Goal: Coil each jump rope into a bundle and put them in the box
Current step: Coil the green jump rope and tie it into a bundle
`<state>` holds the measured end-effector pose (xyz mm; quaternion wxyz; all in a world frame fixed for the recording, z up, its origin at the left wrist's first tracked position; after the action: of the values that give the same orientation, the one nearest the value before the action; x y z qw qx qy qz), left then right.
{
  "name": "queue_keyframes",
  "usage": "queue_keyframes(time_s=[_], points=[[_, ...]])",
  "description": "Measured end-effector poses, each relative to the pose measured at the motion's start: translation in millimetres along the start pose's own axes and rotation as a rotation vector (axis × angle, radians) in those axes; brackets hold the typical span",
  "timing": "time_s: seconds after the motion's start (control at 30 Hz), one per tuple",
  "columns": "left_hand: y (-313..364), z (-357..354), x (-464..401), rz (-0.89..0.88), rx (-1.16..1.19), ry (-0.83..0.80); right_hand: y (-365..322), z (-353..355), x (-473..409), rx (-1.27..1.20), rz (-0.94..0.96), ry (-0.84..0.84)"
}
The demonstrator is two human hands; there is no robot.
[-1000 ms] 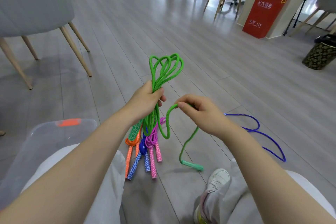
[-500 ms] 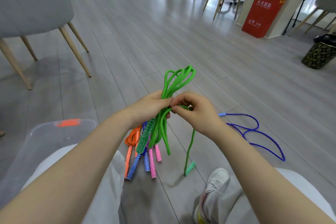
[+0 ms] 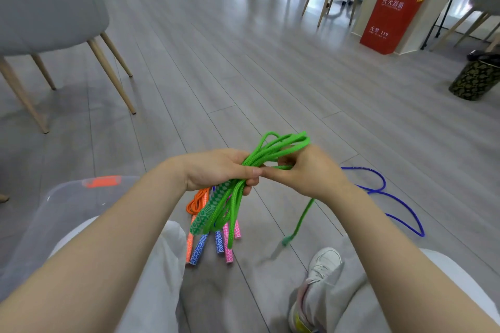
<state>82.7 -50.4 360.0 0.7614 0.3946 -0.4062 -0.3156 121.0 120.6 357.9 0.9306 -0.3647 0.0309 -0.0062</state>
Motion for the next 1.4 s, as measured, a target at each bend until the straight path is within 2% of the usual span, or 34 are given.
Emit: queue_keyframes(time_s=[0.2, 0.3, 0.43, 0.57, 0.67, 0.77, 0.87, 0.97, 1.13, 1.23, 1.4], points=[[4, -3, 1, -0.048, -0.064, -0.029, 7, 17, 1, -0.387, -0.026, -0.098], [8, 8, 3, -0.107, -0.003, 0.116, 9, 28, 1, -0.467, -0.017, -0.069], [4, 32, 13, -0.129, 0.295, 0.289, 17, 52, 1, -0.523, -0.033, -0.007], [-3, 49, 21, -0.133, 0.326, 0.429, 25, 70, 6, -0.575, -0.034, 0.049], [-9, 52, 16, -0.063, 0.354, 0.570, 27, 72, 5, -0.617, -0.040, 0.108], [-10, 42, 9, -0.018, 0.348, 0.550, 12, 59, 2, -0.705, -0.002, 0.213], [-4, 33, 2, -0.054, 0.415, 0.527, -11, 36, 3, -0.827, 0.059, 0.263], [-2, 28, -3, -0.056, 0.456, 0.531, -20, 17, 2, -0.802, 0.087, 0.272], [-1, 24, -7, -0.032, 0.442, 0.529, -25, 8, -4, -0.874, 0.002, 0.207], [2, 19, -10, -0.068, 0.452, 0.529, -28, 4, -2, -0.820, 0.065, 0.223], [5, 8, -13, -0.113, 0.357, 0.534, -37, -7, 4, -0.998, 0.029, 0.226]])
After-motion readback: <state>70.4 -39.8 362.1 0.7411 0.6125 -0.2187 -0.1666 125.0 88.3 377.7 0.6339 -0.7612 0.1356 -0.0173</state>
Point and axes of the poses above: each hand's wrist, its own x-axis away from the middle knuckle, its own z-axis out of the back of the hand, y = z × x, the point moved 3 cm from there along -x, towards the middle knuckle, and after that the axes turned 15 degrees about -x, right-handed, at the moved point
